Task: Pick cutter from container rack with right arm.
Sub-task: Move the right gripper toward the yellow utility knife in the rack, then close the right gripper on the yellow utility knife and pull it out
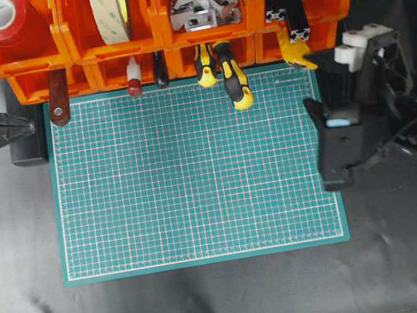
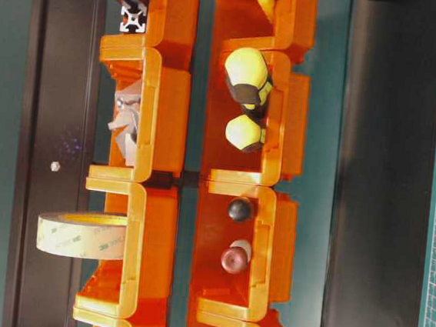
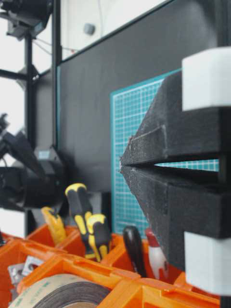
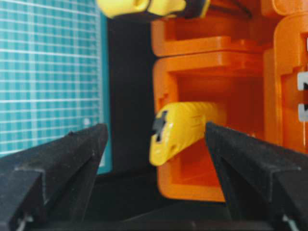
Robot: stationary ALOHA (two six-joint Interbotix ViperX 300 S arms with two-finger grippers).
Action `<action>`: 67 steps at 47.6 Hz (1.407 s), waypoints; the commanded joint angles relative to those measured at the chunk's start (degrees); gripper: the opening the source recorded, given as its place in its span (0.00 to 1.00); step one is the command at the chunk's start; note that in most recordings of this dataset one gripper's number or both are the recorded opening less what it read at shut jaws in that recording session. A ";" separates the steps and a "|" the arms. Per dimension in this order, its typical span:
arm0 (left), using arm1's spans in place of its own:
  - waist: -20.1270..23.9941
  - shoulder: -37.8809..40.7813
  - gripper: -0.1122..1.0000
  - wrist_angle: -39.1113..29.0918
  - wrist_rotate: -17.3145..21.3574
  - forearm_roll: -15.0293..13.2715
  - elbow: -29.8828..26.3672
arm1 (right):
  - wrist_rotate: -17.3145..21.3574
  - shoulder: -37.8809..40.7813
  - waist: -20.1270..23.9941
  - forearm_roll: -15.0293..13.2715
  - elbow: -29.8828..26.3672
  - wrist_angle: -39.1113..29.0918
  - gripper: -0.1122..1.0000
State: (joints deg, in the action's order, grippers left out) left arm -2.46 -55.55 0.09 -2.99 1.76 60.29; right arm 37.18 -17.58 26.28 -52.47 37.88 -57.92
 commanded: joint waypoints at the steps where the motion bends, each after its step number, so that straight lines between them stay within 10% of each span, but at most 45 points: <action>1: -0.09 0.44 0.10 0.44 -0.18 0.18 -0.62 | 0.18 1.05 -1.49 -1.93 0.00 0.18 0.82; 29: -0.26 0.44 0.10 0.53 -0.18 0.18 0.26 | 8.61 4.13 -3.52 -4.66 3.52 -0.97 0.77; 46: -0.26 0.53 0.10 0.53 -0.18 0.26 0.88 | 12.57 4.13 -2.72 -5.01 3.43 0.53 0.33; 67: -0.26 0.44 0.10 0.62 -0.26 0.18 0.97 | 11.60 3.96 2.46 -5.10 -2.20 -6.50 0.32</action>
State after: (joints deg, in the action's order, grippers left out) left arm -2.64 -55.46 0.09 -2.99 1.76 61.88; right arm 48.96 -12.92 27.16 -57.22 38.67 -62.23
